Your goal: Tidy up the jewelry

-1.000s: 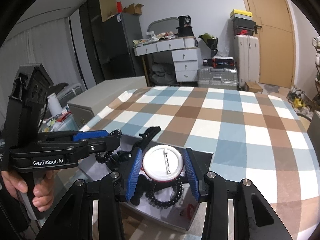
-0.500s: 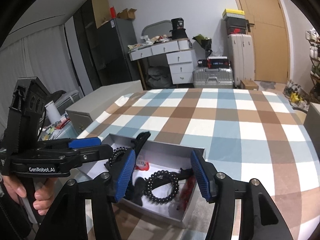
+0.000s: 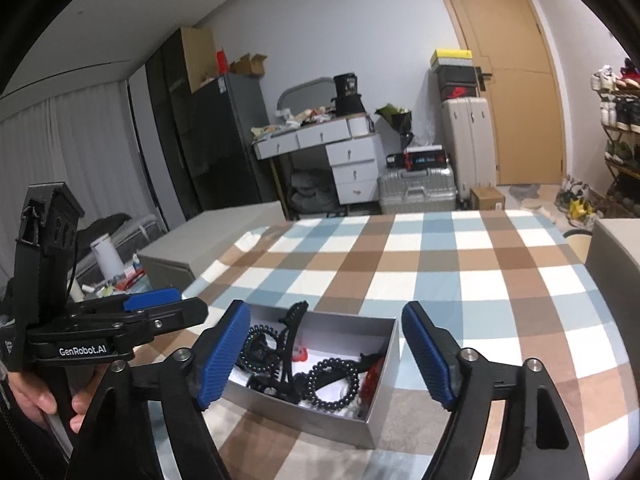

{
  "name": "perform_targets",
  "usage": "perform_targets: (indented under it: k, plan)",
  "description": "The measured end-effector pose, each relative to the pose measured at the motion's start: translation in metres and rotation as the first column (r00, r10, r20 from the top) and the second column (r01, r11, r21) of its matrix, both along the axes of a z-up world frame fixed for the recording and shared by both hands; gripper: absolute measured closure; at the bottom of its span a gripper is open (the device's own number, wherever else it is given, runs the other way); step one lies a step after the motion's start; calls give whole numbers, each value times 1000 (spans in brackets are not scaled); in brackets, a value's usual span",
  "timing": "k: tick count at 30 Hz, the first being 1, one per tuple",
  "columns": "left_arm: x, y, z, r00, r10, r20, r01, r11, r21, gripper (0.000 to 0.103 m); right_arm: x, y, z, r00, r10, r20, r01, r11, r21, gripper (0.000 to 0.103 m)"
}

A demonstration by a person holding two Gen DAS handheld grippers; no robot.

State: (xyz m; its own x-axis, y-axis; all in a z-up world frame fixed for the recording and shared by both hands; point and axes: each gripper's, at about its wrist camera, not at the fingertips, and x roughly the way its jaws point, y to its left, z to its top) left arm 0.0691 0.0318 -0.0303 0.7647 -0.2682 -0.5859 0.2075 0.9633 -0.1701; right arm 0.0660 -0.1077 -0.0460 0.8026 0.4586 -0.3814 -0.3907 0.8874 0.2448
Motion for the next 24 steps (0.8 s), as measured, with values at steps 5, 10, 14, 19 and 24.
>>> perform_targets:
  k: [5,10,14,19,24]
  plan:
    - [-12,1,11,995,61,81,-64,997,37,21,-15,-1,9,999,-6,50,6,1000,6,9]
    - [-21,7,19,978,128,165,-135,990,33,20,-35,-1,19,990,-19,137,17,1000,19,0]
    - [-26,11,20,961,170,219,-179,984,23,19,-45,2,21,978,-45,206,47,999,-4,0]
    - [-31,14,15,929,224,294,-246,968,41,8,-51,2,15,965,-71,252,78,997,-18,0]
    - [-31,20,6,891,286,352,-322,945,47,7,-53,0,5,951,-96,295,111,993,-35,0]
